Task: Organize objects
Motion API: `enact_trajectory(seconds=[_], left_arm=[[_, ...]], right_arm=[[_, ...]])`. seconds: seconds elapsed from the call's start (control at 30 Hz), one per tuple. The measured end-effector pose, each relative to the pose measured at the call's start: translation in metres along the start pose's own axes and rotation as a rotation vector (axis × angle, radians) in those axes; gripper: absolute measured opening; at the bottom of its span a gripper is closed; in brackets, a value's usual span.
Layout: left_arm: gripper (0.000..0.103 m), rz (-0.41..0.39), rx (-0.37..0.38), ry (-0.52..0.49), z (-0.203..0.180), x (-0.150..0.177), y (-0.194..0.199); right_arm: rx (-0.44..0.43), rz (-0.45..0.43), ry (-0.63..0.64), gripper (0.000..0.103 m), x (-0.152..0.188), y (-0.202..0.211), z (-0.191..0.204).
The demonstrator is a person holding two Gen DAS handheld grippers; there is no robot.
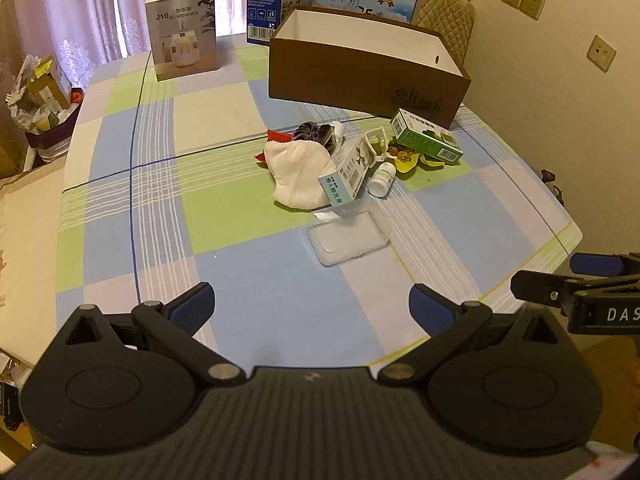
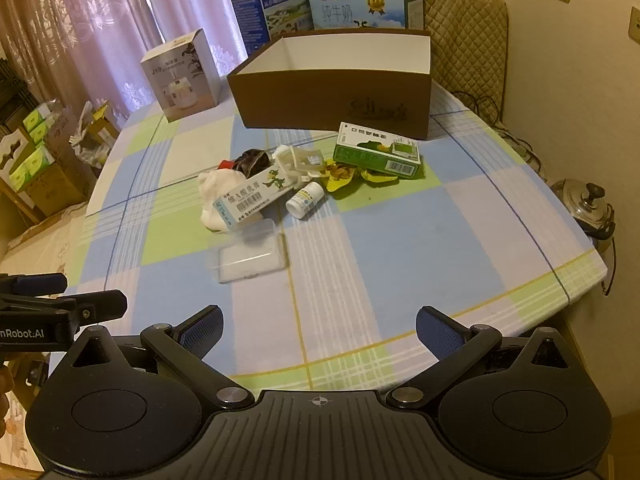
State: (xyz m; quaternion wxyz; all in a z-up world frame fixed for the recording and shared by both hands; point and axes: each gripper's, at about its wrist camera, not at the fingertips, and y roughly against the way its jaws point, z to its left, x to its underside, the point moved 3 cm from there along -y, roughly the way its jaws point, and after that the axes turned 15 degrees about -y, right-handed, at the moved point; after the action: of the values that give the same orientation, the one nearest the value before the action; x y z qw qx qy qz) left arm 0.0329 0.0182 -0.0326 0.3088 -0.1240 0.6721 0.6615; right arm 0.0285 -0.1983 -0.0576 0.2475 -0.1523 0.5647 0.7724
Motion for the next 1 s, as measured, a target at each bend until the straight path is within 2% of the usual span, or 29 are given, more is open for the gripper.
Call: enact_trajectory(seconds=[0.77,1.0], left_arm=[[0.102,-0.012,0.059,-0.057,-0.004,0.004,-0.009],[0.102,-0.019,0.057,-0.066,-0.001,0.002,-0.015]], right_arm=[[0.039,-0.010,-0.025,0.101,0.013,0.003,-0.002],[0.047,-0.007,-0.030,0.101,0.009,-0.003,-0.004]])
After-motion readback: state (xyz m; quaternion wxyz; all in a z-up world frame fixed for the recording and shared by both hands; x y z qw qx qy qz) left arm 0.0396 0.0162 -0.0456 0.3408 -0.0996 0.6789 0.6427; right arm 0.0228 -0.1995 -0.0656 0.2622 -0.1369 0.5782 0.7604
